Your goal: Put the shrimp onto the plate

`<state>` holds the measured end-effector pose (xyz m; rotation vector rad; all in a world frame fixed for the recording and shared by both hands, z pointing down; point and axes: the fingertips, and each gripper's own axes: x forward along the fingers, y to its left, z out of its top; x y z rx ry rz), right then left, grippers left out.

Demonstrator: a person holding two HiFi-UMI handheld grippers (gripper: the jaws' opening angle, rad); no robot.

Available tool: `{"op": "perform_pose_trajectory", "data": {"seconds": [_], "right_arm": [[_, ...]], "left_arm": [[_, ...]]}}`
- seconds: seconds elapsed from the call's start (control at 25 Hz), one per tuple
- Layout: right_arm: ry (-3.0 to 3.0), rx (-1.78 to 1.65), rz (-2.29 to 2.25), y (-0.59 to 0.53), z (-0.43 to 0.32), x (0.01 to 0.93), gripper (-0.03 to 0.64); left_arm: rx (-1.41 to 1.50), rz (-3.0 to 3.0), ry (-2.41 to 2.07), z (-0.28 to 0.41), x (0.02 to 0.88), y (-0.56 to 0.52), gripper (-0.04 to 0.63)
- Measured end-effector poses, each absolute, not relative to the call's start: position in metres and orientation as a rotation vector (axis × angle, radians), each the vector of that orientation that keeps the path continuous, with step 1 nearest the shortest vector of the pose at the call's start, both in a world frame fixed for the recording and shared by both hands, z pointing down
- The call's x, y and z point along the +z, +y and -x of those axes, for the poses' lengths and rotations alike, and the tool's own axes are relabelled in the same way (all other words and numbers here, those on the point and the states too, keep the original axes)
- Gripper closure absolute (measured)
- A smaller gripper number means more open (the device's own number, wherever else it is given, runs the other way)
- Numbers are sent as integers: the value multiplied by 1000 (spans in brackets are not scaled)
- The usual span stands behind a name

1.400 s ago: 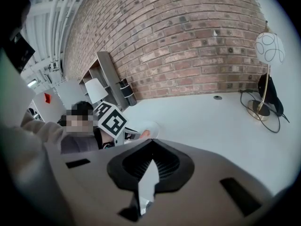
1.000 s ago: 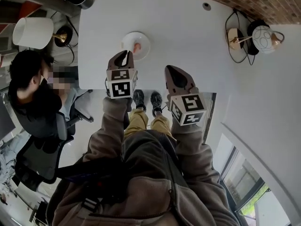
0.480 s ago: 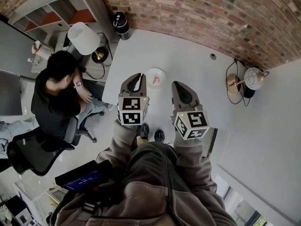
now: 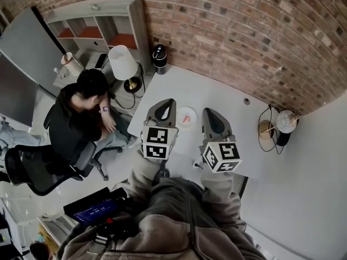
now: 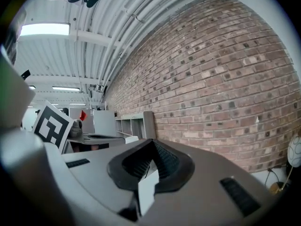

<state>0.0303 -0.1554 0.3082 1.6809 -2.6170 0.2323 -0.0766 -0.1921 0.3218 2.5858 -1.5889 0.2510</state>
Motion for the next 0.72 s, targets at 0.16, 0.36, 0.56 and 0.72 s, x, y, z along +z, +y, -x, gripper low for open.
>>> {"op": "perform_pose_trajectory", "data": {"seconds": [0.16, 0.36, 0.56, 0.72], "right_arm": [[-2629, 184, -1703, -150, -35, 289, 615], [-2638, 112, -1751, -148, -46, 264, 615], [-2661, 28, -1785, -146, -48, 239, 615], [-2670, -29, -1809, -145, -48, 224, 615]], "left_arm": [[227, -2617, -1608, 76, 299, -185, 591], [166, -2654, -1625, 77, 273, -178, 591], [23, -2693, -1674, 84, 236, -170, 591], [16, -2715, -1680, 89, 225, -168, 591]]}}
